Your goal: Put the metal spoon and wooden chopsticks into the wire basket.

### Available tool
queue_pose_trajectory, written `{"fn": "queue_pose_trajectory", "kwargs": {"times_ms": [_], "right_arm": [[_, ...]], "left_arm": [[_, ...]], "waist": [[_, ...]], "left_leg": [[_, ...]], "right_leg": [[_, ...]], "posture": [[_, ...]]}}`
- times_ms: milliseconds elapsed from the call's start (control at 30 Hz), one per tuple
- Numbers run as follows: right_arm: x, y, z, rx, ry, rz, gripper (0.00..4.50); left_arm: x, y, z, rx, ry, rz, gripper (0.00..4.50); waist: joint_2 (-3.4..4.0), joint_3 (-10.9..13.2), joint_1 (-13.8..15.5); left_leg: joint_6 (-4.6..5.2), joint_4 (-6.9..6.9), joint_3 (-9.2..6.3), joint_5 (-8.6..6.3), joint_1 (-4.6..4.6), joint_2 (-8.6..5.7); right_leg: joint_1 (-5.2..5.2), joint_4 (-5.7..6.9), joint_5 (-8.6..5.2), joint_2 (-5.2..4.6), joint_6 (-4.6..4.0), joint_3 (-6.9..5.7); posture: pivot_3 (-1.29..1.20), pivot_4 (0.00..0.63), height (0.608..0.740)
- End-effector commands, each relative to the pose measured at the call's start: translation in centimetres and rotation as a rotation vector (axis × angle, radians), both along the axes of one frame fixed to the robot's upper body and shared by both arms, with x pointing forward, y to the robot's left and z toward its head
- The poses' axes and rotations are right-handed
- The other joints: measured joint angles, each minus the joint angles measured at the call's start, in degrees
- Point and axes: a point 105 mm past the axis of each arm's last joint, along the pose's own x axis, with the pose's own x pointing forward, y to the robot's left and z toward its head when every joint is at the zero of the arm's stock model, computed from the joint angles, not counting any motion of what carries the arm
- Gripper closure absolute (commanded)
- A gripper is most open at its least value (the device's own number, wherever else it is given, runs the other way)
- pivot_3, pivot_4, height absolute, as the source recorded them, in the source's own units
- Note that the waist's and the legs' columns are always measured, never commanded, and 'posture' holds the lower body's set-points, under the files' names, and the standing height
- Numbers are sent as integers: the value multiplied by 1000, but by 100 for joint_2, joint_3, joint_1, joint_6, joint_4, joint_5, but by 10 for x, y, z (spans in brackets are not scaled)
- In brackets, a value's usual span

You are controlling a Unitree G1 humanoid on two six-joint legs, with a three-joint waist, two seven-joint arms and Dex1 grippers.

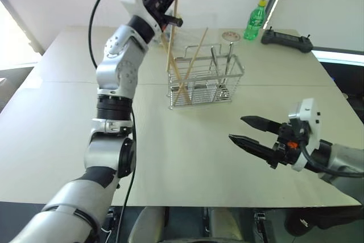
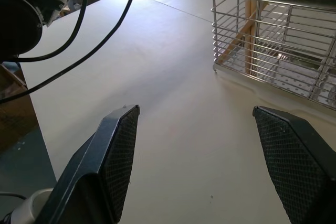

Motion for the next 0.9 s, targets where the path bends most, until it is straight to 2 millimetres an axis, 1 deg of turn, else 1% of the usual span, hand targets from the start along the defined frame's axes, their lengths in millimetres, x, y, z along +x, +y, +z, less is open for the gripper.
{"fn": "queue_pose_trajectory", "kwargs": {"times_ms": [33,133,233,300,400,533,900], "right_arm": [[-3,2,12,7,-59,4,951],[-3,2,11,7,-57,3,951],[-3,0,12,8,-55,-2,951],[-2,-1,12,10,-56,-3,951],[-2,0,13,15,-59,-3,951],[-2,2,13,25,-57,6,951],[-4,3,13,43,-53,-5,951]], "left_arm": [[-5,-8,6,8,-50,-7,4463],[-5,-10,10,8,-56,-7,4463],[-6,-6,26,-5,-81,-2,4463],[-6,-4,30,2,-96,1,4463],[-6,-8,21,35,-104,-3,4463],[0,-16,8,35,-72,-17,4463],[10,-24,-1,36,-72,-20,4463]], "waist": [[0,0,0],[0,0,0],[1,0,-3],[1,1,-4],[7,-3,-1],[6,-3,12],[8,-3,3]], "left_leg": [[0,0,1,0,-1,0],[1,2,3,0,-2,-1],[1,2,3,-1,-2,0],[1,2,3,-1,-2,-1],[3,1,4,-1,-2,0],[3,2,2,-2,-2,0],[4,2,4,-2,-3,0]], "right_leg": [[3,-7,4,0,4,0],[5,-14,8,0,5,0],[5,-13,8,3,4,0],[4,-13,9,5,3,0],[4,-14,9,5,4,0],[6,-15,9,4,3,0],[5,-17,9,5,4,-1]], "posture": [[0,150,713],[0,150,713],[0,150,713],[0,150,713],[0,150,713],[0,150,713],[0,150,713]]}}
